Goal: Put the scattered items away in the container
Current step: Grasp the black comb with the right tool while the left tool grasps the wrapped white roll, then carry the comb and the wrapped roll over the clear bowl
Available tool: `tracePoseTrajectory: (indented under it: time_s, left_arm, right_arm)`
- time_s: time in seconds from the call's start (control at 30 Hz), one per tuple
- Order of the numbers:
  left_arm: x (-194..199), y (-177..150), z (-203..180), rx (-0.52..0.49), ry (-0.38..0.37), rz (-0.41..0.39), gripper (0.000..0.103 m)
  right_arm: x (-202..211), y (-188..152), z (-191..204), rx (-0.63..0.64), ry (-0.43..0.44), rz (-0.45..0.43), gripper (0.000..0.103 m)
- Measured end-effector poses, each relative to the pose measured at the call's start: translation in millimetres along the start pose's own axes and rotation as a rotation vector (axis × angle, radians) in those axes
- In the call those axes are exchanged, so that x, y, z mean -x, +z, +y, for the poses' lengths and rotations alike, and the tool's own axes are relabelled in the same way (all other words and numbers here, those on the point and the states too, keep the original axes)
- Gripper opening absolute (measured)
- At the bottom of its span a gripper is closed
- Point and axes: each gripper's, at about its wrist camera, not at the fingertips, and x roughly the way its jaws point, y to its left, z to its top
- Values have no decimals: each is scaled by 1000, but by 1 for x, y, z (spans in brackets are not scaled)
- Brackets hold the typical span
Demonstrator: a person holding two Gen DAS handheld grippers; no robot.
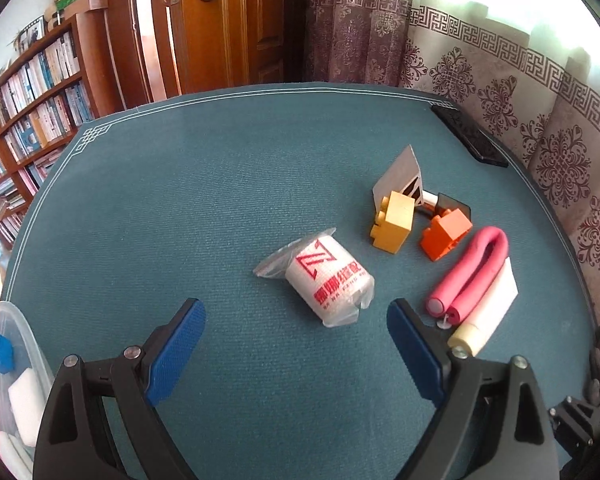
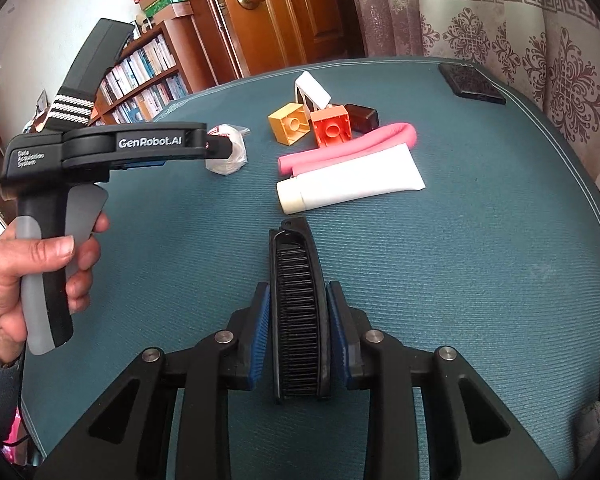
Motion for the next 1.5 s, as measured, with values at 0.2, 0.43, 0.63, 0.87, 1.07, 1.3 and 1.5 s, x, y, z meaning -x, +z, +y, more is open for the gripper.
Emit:
tracePoseTrajectory:
  time_s: [0.2,0.43,0.63,0.87,1.07,1.3,1.5]
  left_arm:
    - [-15,9,-4,19,-17,13,94]
    - [-30,10,-5,19,5,20,94]
    - [-34,10,-1,19,10,4,68]
    - [-24,4,-1,-1,5,-13,52]
    - [-4,-2,-3,-20,16,-54,52]
    - [22,-10,3,-27,44,-103,52]
    - [37,-19,13,4,48,-113,52]
  right_arm:
    - [0,0,-1,-2,5,-1,31]
    - [-1,-1,1,6,-5,-2,31]
    - [0,-1,1,11,-11,-3,31]
    - [0,0,1,11,-9,-3,31]
    - [2,1,-3,-19,12,-6,30]
    - [3,3,-16,-156,161,22,29]
    - [2,3,-5,-212,247,45,29]
